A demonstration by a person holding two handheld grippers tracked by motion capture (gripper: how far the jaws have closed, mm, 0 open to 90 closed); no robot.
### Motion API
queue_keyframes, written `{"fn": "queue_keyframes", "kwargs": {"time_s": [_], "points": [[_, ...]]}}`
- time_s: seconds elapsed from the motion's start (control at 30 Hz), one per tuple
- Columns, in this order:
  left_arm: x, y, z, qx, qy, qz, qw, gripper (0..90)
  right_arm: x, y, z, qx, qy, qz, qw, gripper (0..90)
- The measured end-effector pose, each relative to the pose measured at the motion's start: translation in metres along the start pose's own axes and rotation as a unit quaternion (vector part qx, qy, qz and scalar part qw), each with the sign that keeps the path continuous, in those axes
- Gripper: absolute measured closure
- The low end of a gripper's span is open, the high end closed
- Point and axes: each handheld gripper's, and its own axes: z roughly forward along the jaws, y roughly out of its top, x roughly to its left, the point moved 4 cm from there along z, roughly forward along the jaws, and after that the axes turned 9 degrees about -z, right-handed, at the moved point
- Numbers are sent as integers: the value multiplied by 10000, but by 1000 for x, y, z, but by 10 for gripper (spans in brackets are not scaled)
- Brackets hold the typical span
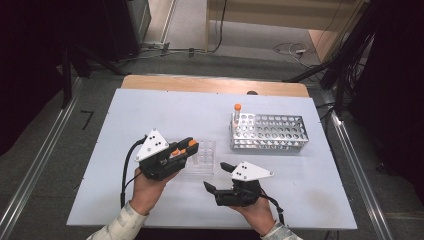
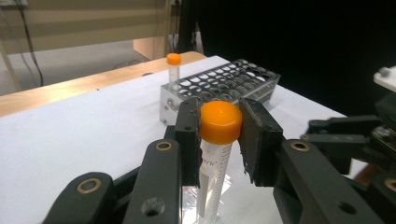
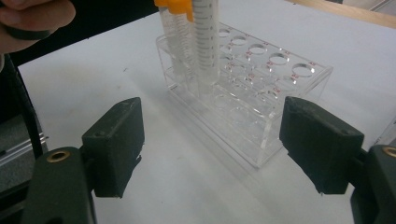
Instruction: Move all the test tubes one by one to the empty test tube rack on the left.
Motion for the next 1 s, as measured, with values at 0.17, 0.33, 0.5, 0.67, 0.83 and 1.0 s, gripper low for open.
{"fn": "queue_keyframes", "kwargs": {"time_s": [0.17,0.33,0.5,0.67,0.83,1.0], "points": [[6,2,3,-98,144,53,9998,705,0,-1,0,35,-7,-3,10000,208],[8,0,7,-65,188,84,9998,706,0,-2,2,75,0,21,10000,210],[11,-5,11,11,284,131,9995,705,-1,-2,1,73,11,35,10000,211],[12,-12,15,93,318,187,9993,705,-1,-3,1,63,16,25,10000,211],[13,-19,18,212,359,196,9989,704,-1,-3,0,54,3,30,10000,212],[13,-25,20,334,405,271,9983,704,0,-3,1,58,14,26,10000,212]]}}
